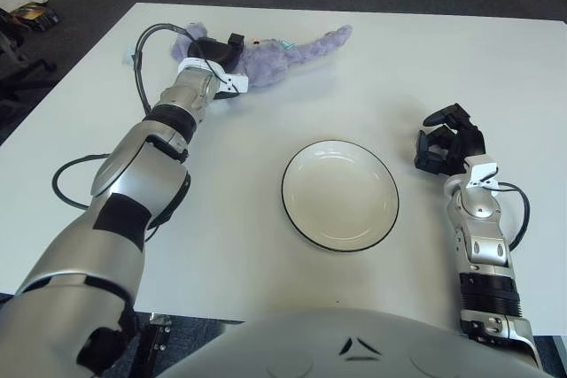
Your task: Put the doll into the plate.
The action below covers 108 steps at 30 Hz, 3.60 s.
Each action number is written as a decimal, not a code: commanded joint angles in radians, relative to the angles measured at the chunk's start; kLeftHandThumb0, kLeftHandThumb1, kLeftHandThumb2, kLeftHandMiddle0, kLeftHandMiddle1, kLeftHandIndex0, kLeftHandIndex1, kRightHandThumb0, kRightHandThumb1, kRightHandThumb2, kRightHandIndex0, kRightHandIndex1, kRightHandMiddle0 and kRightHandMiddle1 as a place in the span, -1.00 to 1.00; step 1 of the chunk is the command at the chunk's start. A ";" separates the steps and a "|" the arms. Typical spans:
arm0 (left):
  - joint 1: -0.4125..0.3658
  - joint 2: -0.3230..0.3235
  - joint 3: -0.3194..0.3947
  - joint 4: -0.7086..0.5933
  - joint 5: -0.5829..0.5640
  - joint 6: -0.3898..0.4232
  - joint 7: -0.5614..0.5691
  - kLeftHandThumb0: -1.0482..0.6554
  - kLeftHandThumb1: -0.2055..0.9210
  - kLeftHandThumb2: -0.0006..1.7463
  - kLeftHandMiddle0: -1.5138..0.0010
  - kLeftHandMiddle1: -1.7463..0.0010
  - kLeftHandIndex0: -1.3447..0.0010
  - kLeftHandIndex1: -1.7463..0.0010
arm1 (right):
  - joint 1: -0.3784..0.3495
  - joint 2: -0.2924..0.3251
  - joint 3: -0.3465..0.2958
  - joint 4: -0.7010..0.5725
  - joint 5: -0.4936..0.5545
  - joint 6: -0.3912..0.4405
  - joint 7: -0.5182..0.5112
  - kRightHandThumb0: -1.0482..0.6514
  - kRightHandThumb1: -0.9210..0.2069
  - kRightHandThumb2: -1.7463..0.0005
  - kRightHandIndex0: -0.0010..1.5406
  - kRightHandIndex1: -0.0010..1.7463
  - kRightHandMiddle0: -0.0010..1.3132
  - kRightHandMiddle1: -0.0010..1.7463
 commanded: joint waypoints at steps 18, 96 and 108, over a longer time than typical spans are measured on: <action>0.126 -0.026 0.000 0.049 -0.032 -0.067 0.160 0.78 -0.10 0.39 0.07 -0.81 0.95 -1.00 | 0.029 0.008 -0.007 0.001 0.006 0.030 0.002 0.22 0.07 -0.50 -0.13 0.90 -0.44 1.00; 0.156 0.035 0.115 -0.149 -0.160 -0.226 0.199 0.23 -0.62 0.82 -0.23 -0.70 0.05 -1.00 | 0.016 -0.010 -0.014 0.063 0.010 -0.022 0.043 0.22 0.08 -0.51 -0.14 0.92 -0.44 1.00; 0.218 0.086 0.143 -0.353 -0.149 -0.203 0.158 0.23 -0.59 0.80 -0.20 -0.72 0.08 -1.00 | 0.011 -0.005 -0.016 0.068 0.014 -0.023 0.042 0.22 0.06 -0.50 -0.15 0.93 -0.45 1.00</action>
